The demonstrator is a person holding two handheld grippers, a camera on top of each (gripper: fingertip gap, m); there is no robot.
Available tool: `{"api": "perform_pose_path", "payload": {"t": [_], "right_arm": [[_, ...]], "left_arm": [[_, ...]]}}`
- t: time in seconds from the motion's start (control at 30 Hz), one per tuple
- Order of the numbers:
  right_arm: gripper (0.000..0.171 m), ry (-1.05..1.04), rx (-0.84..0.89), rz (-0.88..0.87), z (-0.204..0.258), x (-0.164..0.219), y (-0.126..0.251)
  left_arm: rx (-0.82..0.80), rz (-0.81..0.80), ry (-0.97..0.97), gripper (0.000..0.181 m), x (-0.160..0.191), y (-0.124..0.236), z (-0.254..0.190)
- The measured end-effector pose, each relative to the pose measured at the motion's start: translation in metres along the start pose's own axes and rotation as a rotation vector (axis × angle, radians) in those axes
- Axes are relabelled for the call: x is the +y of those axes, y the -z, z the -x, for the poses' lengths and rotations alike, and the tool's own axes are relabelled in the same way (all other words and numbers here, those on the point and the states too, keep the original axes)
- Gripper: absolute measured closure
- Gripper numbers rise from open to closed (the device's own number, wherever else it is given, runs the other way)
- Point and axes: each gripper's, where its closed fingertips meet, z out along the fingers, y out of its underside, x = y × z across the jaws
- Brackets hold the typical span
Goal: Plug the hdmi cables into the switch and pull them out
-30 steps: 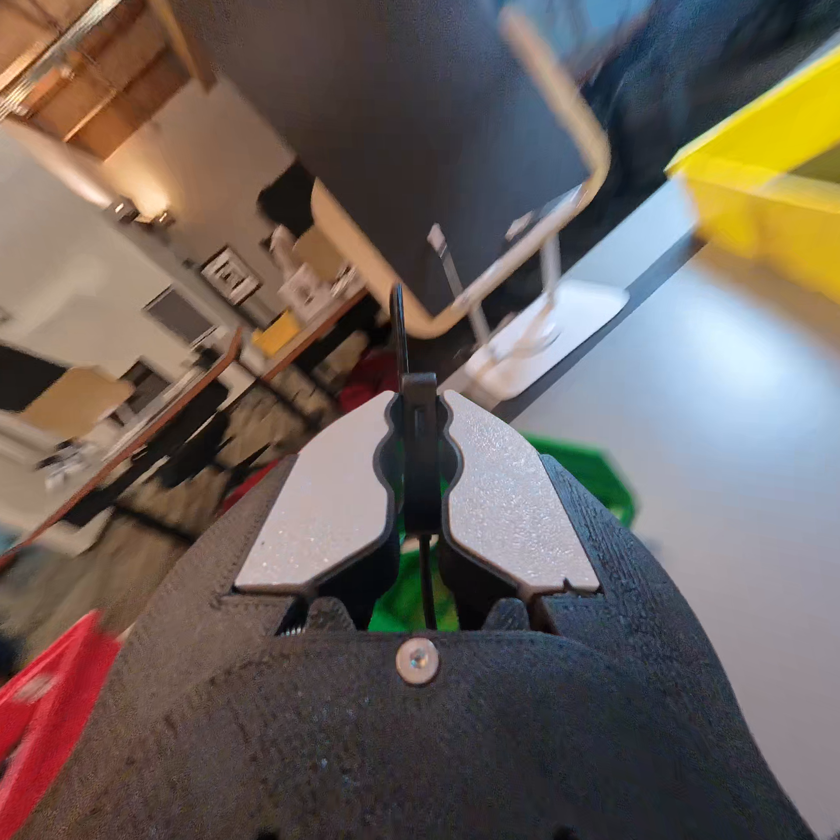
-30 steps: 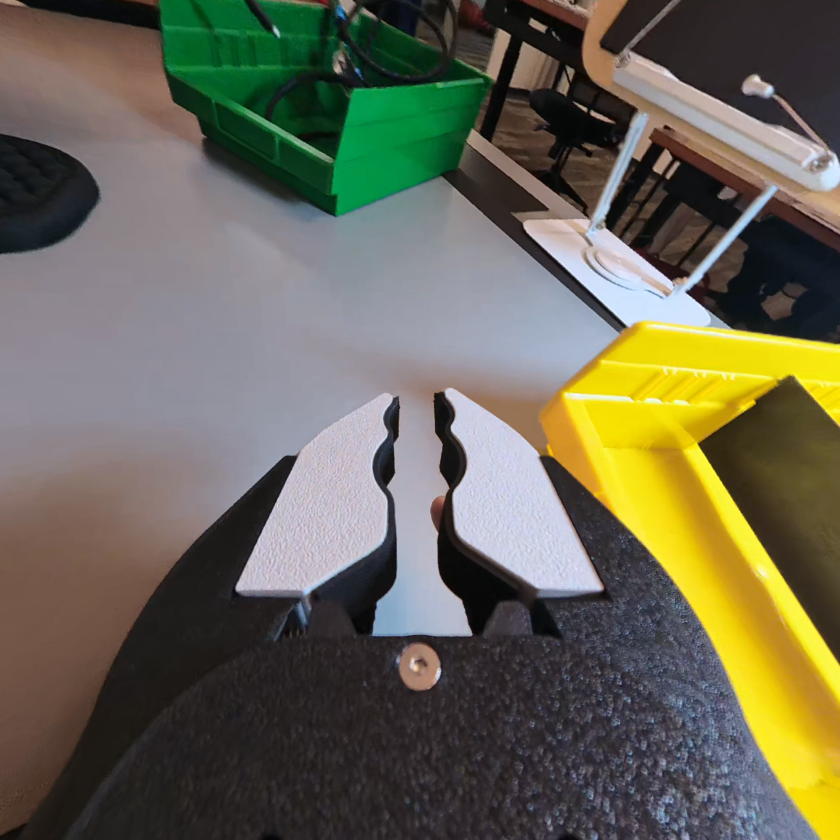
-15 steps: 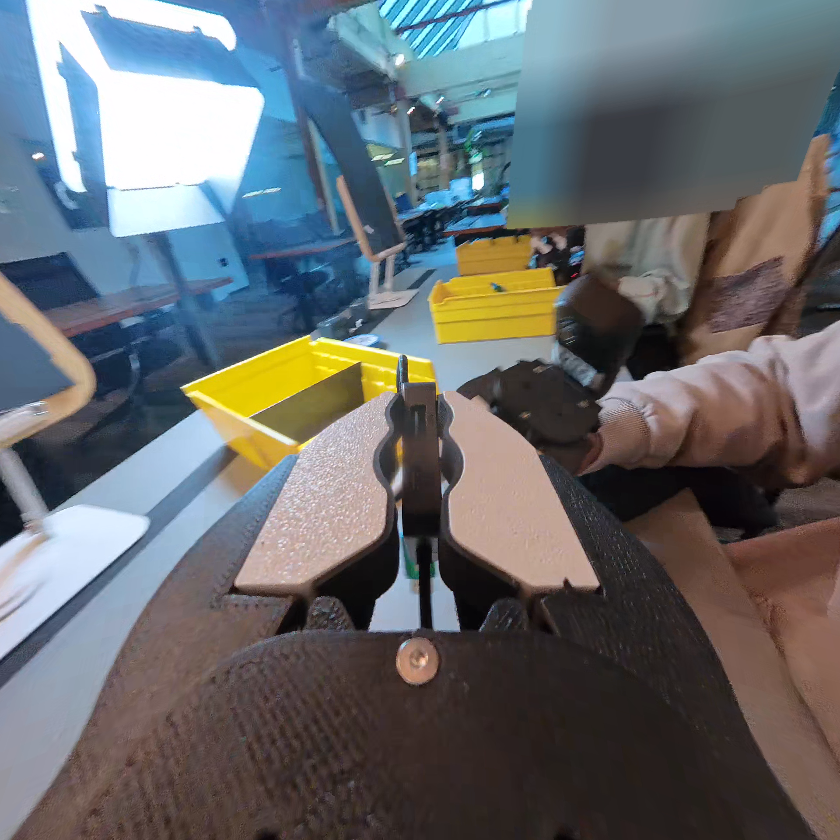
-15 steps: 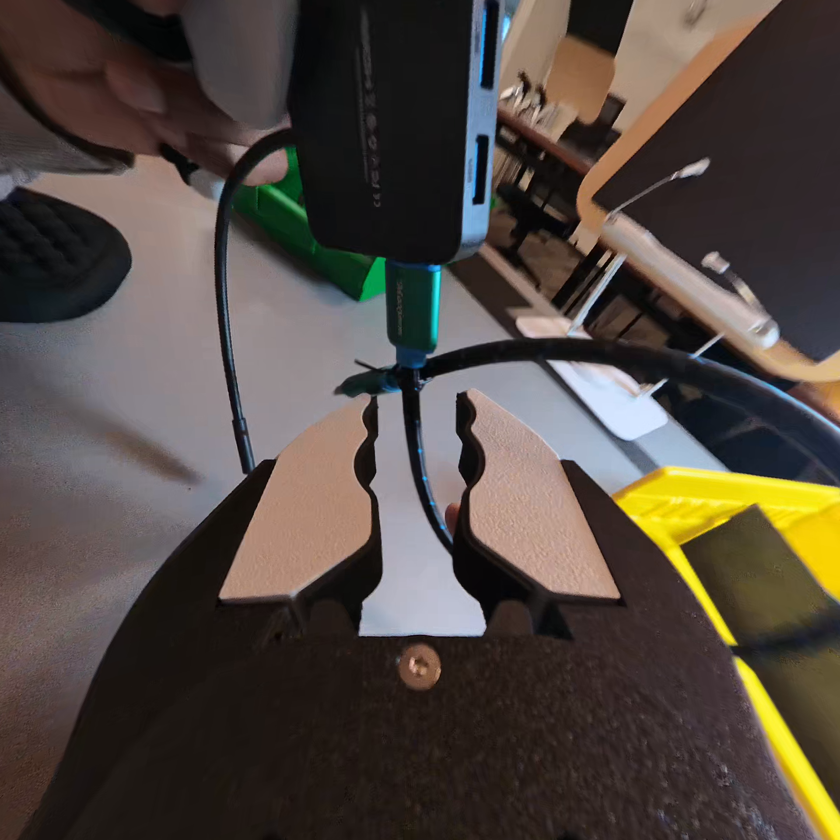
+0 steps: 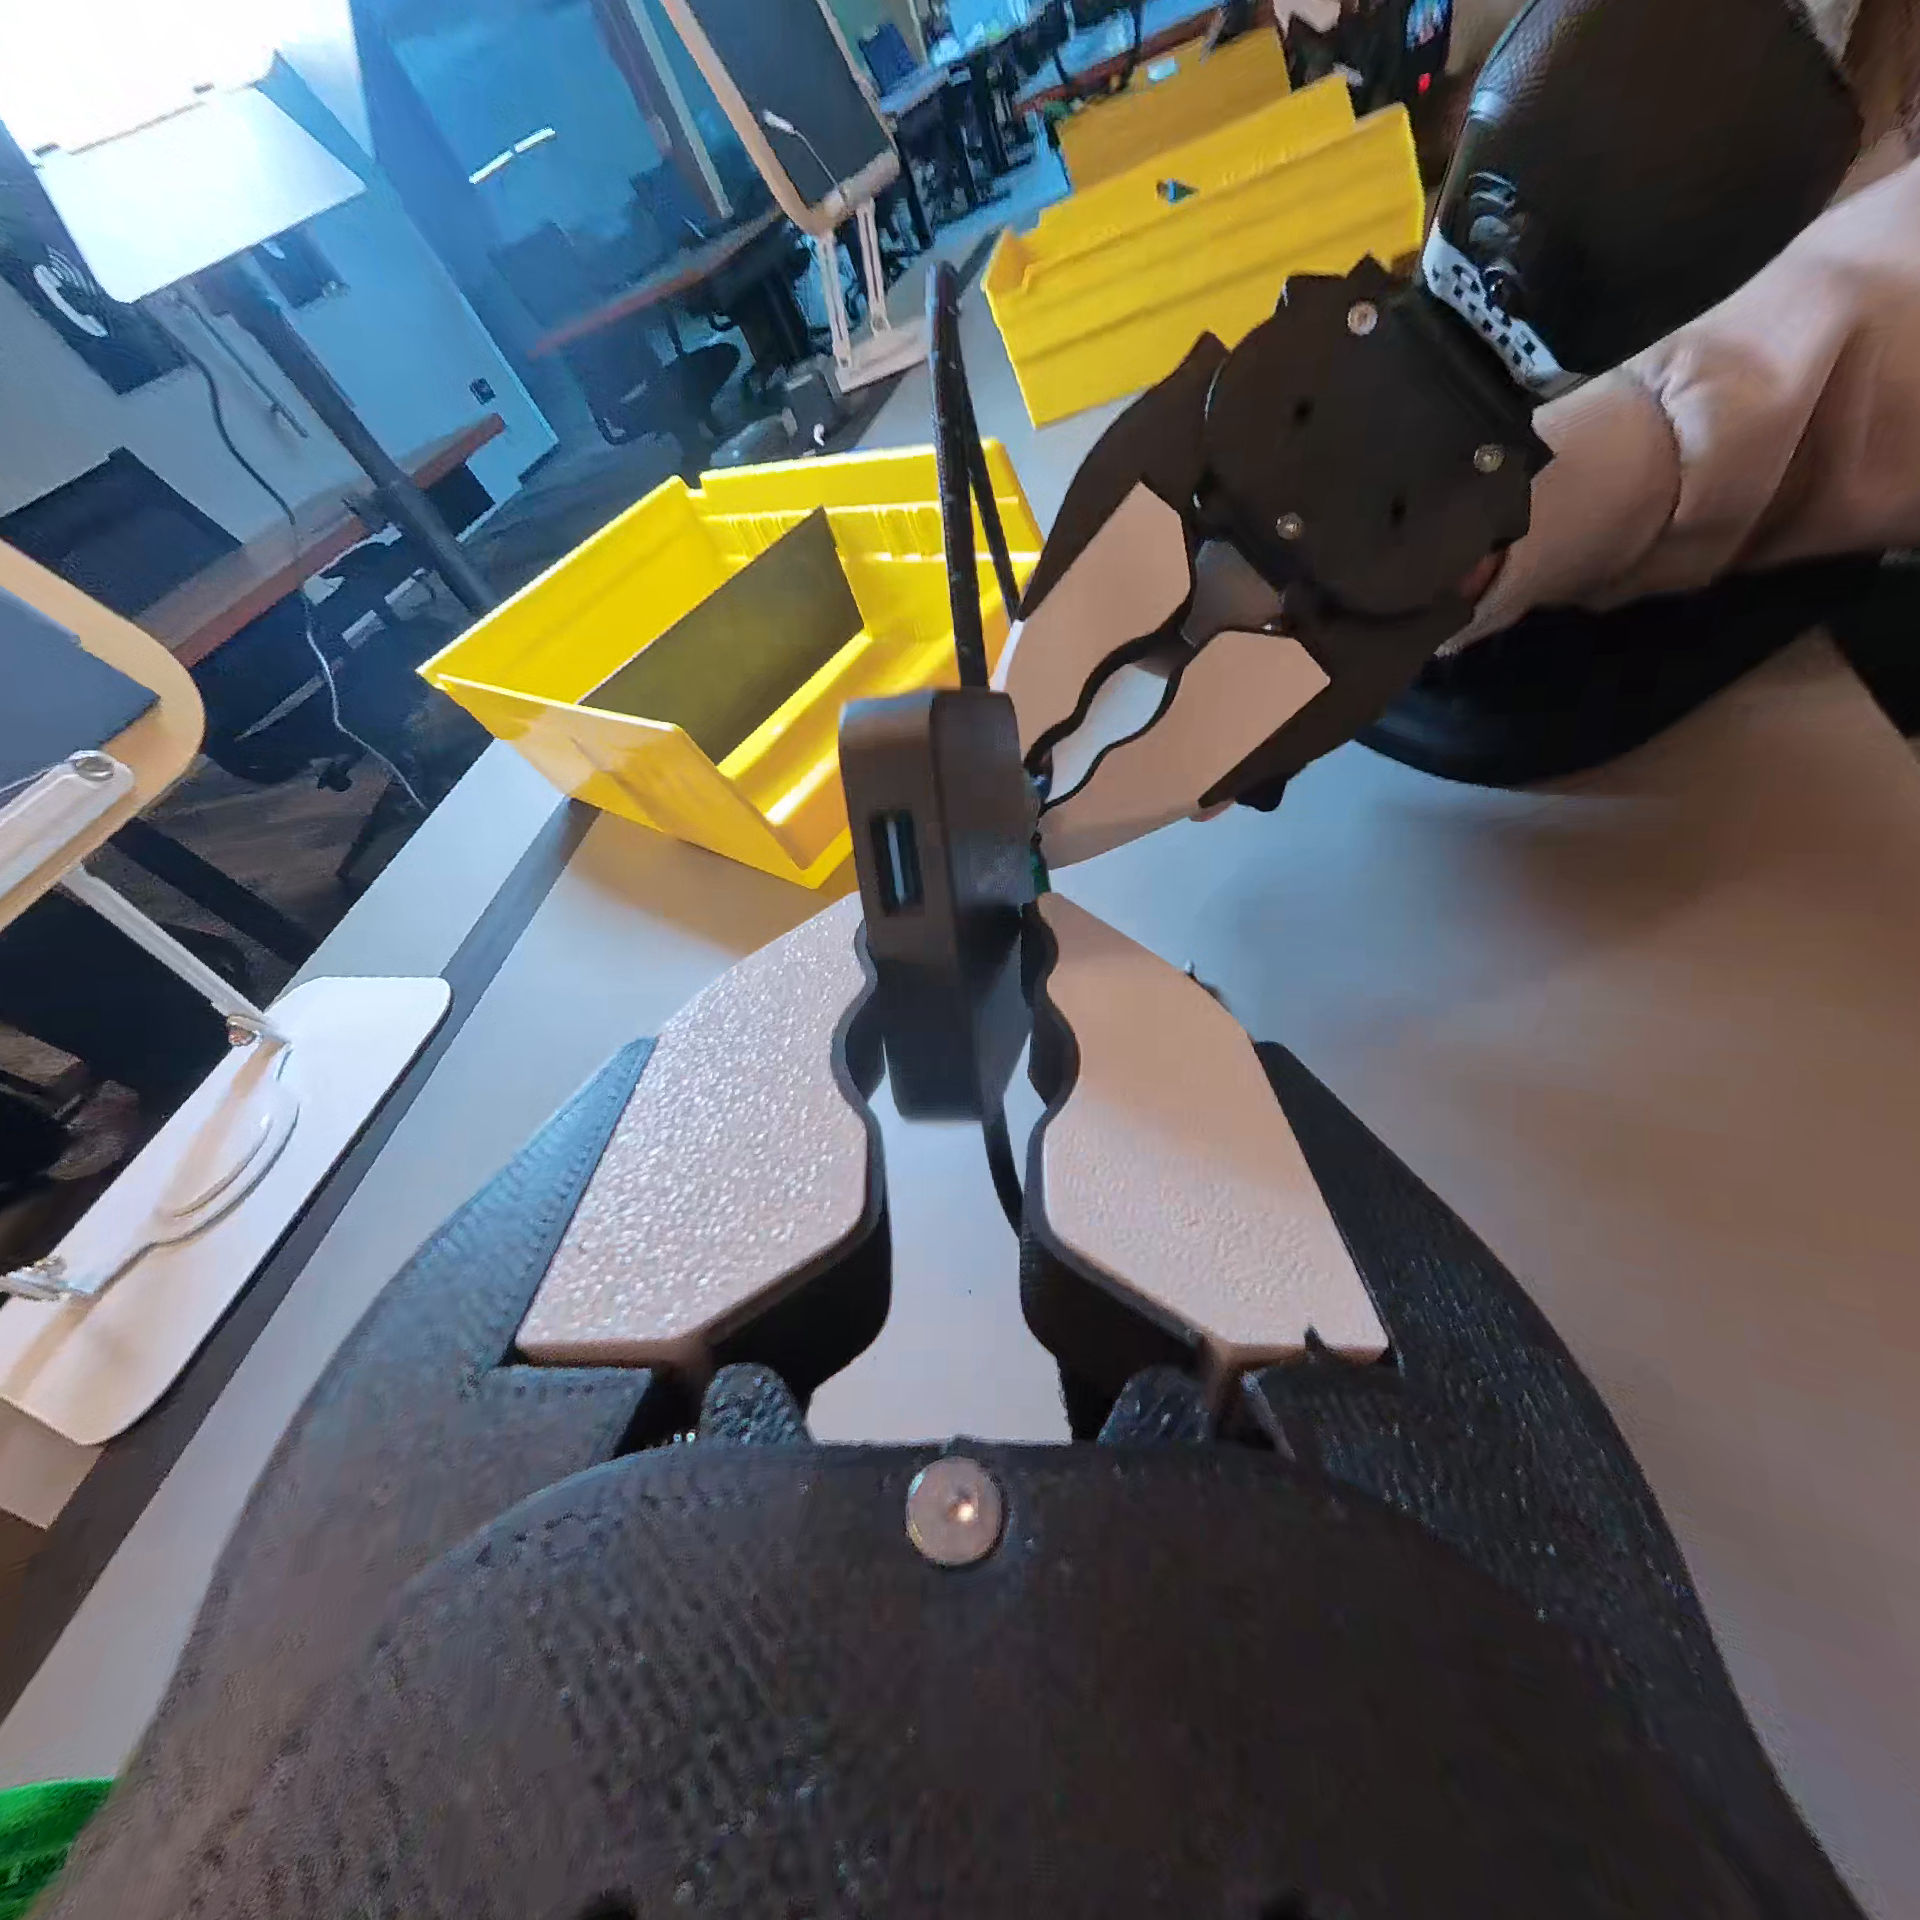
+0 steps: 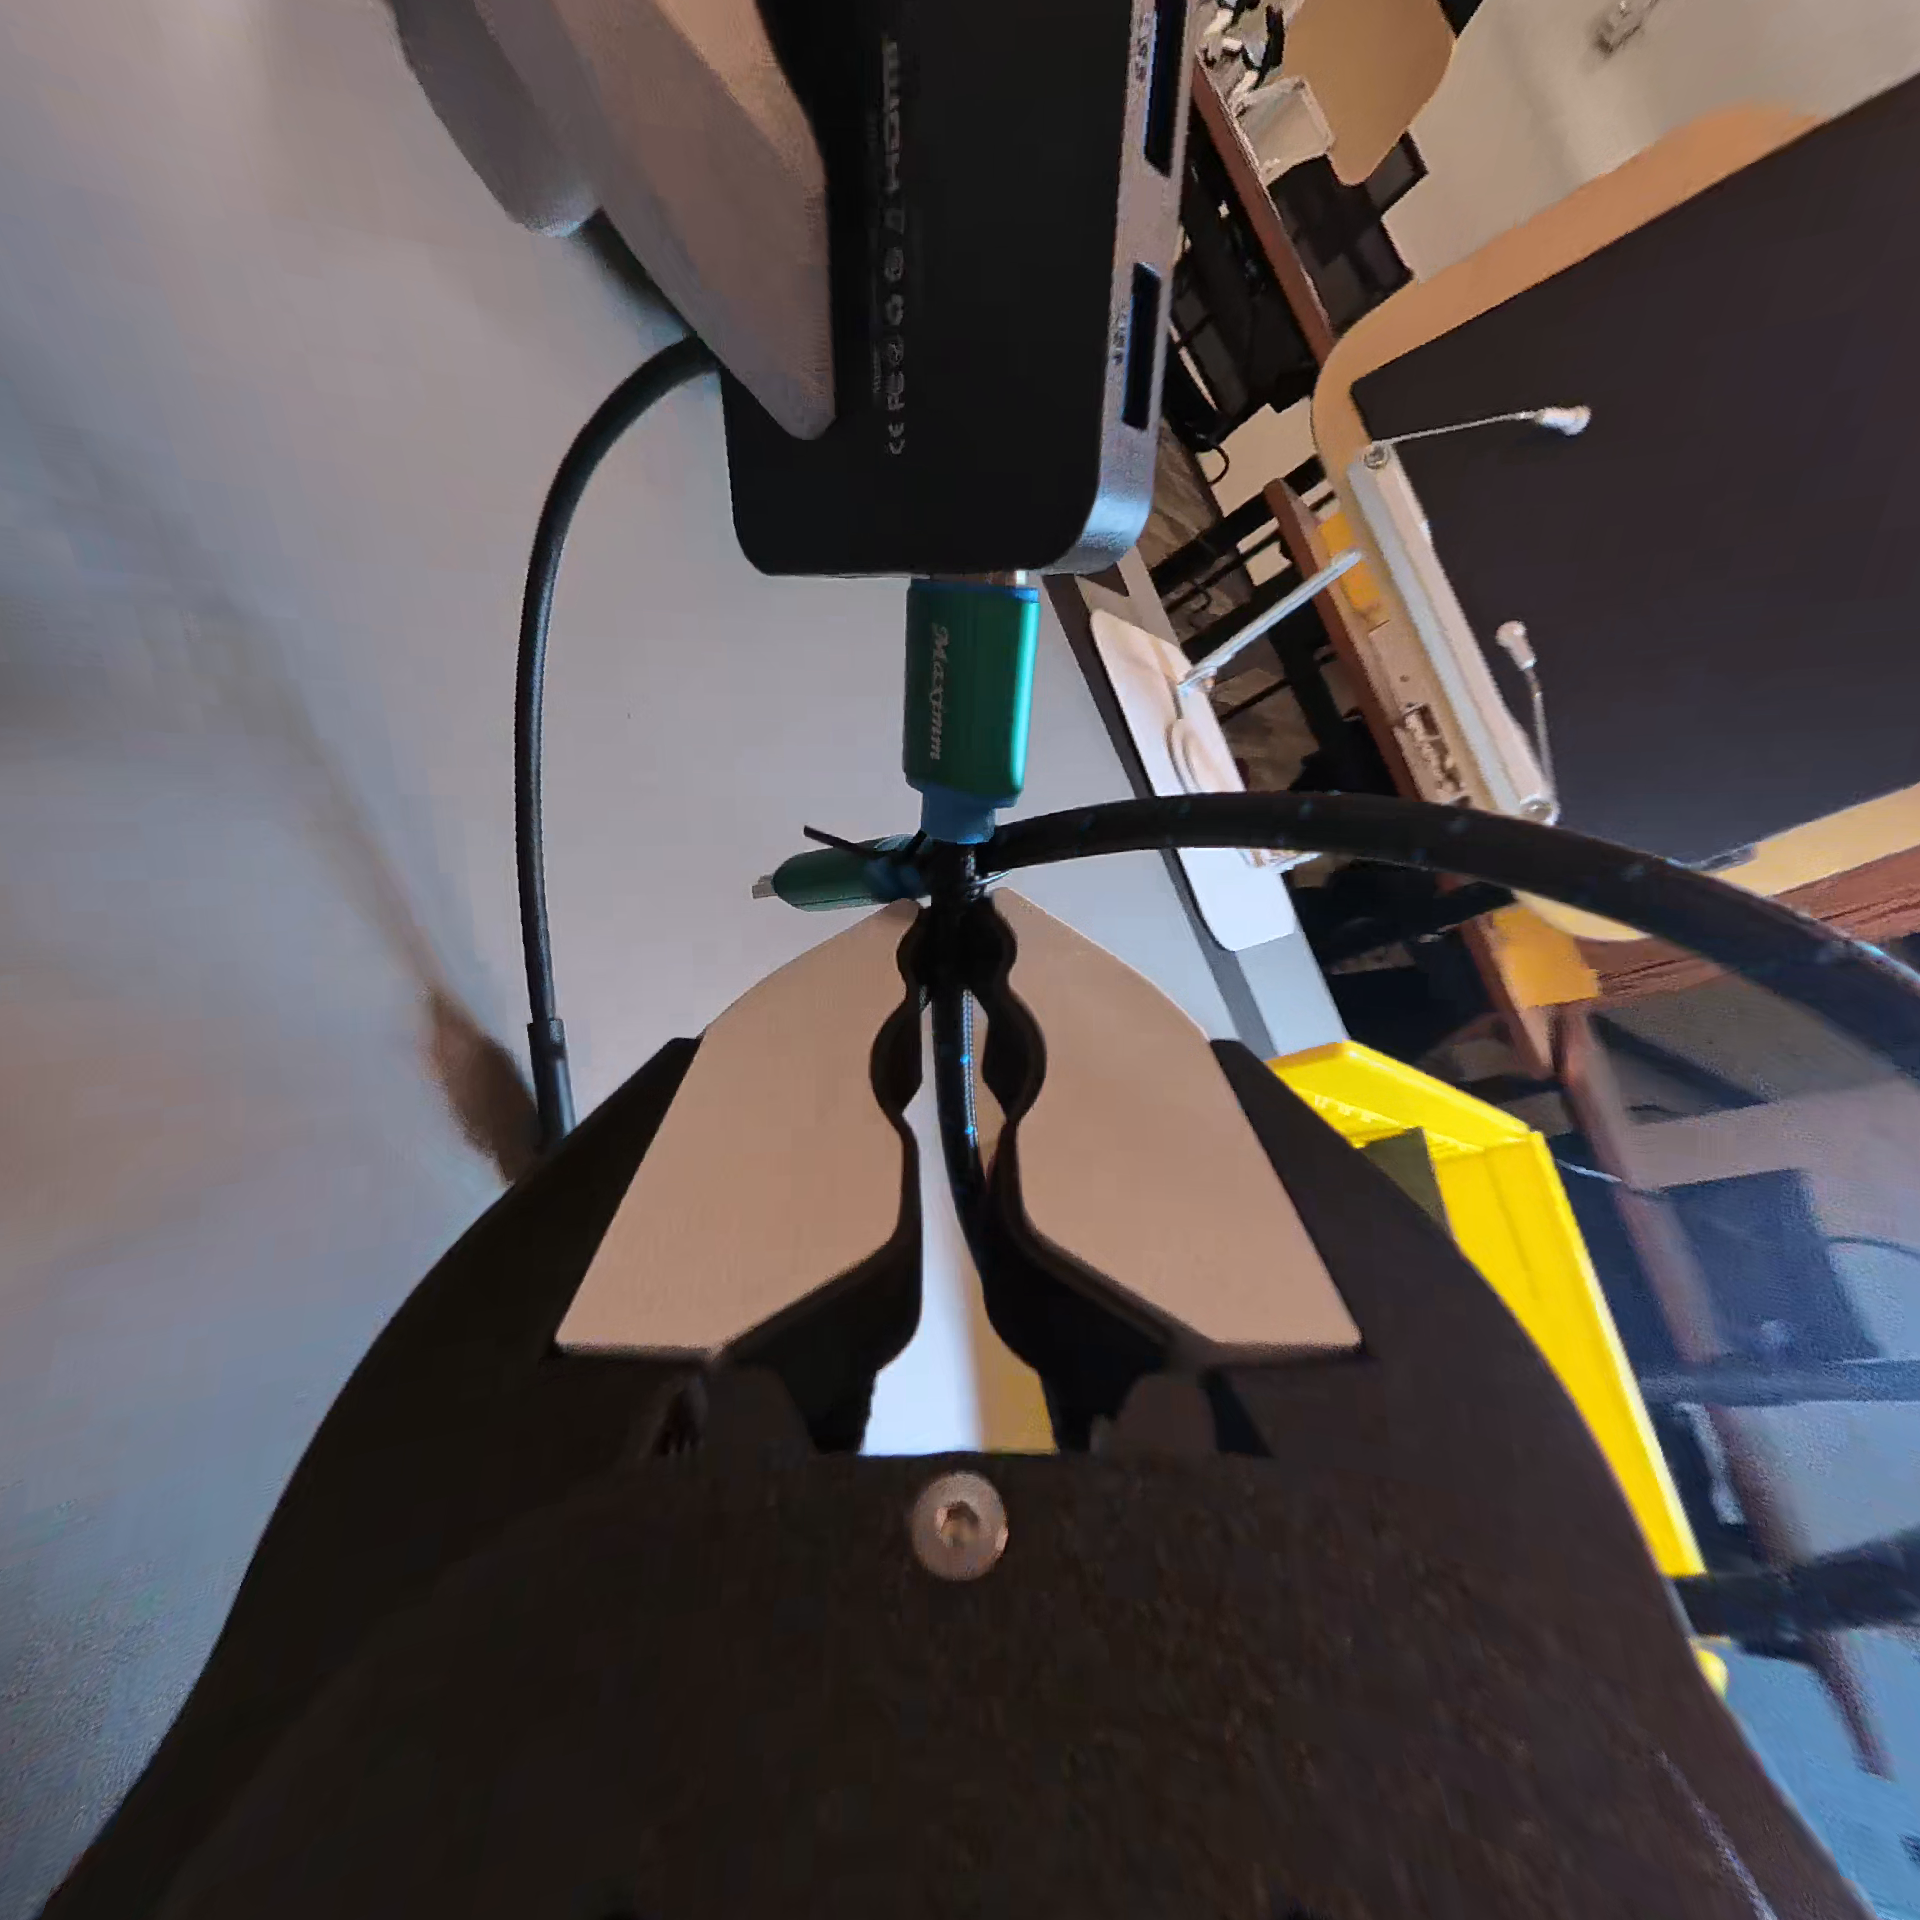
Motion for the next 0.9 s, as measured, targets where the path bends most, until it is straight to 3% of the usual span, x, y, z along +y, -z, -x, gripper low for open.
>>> {"api": "perform_pose_path", "payload": {"t": [0.1, 0.2, 0.33, 0.57, 0.9], "right_arm": [[0.165, 0.113, 0.03, 0.007, 0.004, -0.001, -0.001], [0.164, 0.198, 0.084, 0.005, 0.002, -0.003, 0.0], [0.162, 0.205, 0.151, -0.043, -0.009, -0.009, 0.008], [0.156, 0.314, 0.143, -0.145, -0.004, -0.021, 0.023], [0.154, 0.301, 0.102, -0.175, 0.004, -0.023, 0.022]], "left_arm": [[0.014, 0.03, -0.068, 0.155, 0.003, -0.005, -0.009], [0.0, 0.092, -0.251, 0.164, 0.01, -0.007, -0.017], [-0.113, 0.149, -0.529, 0.167, 0.006, -0.007, -0.017], [-0.237, 0.181, -0.793, 0.166, 0.005, -0.007, -0.011], [-0.155, 0.128, -0.752, 0.167, 0.006, -0.007, -0.022]]}}
